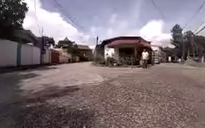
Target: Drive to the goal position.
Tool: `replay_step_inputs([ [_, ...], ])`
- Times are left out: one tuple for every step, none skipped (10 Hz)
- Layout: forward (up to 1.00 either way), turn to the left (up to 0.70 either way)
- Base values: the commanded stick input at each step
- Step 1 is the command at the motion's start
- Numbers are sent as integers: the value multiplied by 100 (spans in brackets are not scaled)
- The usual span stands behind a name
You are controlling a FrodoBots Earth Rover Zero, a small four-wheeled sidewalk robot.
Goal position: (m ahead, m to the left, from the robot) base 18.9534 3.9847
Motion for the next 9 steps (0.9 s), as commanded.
replay_step_inputs([
  [70, 0],
  [70, 0],
  [70, 0],
  [70, 0],
  [70, 0],
  [70, 0],
  [70, 0],
  [70, 0],
  [70, 0],
])
